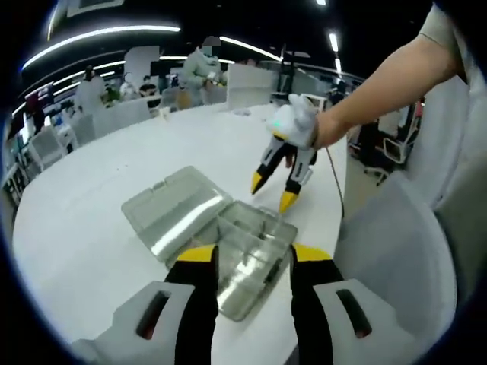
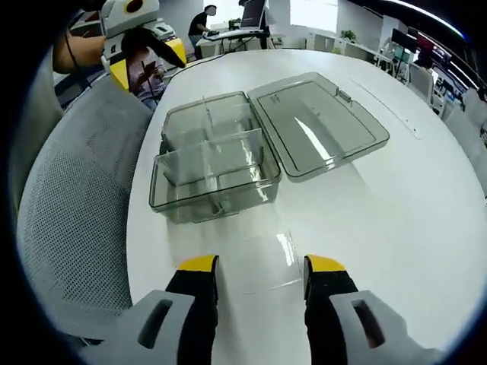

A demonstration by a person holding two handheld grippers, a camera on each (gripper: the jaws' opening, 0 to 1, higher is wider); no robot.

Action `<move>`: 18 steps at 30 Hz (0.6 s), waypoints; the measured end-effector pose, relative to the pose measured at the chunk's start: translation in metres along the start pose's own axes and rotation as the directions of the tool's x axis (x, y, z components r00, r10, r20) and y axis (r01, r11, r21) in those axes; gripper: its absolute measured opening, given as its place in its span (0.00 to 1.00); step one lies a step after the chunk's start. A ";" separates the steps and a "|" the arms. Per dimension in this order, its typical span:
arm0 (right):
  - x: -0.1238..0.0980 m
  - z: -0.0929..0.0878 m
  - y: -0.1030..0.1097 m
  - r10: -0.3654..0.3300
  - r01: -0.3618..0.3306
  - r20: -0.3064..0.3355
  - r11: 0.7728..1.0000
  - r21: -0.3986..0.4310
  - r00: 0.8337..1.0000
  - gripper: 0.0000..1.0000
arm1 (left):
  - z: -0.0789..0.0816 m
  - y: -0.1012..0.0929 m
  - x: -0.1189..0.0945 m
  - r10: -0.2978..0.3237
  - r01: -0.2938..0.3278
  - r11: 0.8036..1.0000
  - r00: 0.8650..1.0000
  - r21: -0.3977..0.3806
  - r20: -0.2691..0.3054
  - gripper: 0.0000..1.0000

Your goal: Insert the divider into the dual guide fixture by aligning both edges with the guide slots and pushing it downward to the bottom, including one-sided entry, uneven engagement, binding, and posture correction.

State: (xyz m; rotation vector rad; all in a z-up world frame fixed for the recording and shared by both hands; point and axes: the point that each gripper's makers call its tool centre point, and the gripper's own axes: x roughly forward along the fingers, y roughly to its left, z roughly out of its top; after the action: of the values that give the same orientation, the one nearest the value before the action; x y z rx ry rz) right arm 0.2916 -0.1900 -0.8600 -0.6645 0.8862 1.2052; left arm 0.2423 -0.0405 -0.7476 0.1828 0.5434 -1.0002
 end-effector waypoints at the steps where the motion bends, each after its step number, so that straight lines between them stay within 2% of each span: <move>1: 0.001 0.000 0.000 0.002 -0.002 -0.007 1.000 -0.007 1.000 0.39 | 0.000 0.000 0.000 0.001 -0.001 1.000 1.000 -0.008 0.000 0.35; 14: 0.005 -0.004 -0.001 0.025 -0.027 -0.040 0.998 -0.050 0.999 0.37 | -0.001 0.000 0.002 -0.003 0.003 0.999 1.000 -0.038 -0.002 0.38; 18: 0.009 -0.009 0.001 0.028 -0.034 -0.076 0.995 -0.090 0.997 0.35 | -0.003 -0.001 0.003 -0.007 0.006 0.999 1.000 -0.041 -0.010 0.40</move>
State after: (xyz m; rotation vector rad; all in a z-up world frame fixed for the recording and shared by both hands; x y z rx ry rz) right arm 0.2899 -0.1929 -0.8722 -0.7760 0.9105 1.2612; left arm 0.2416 -0.0426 -0.7514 0.1499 0.5737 -0.9944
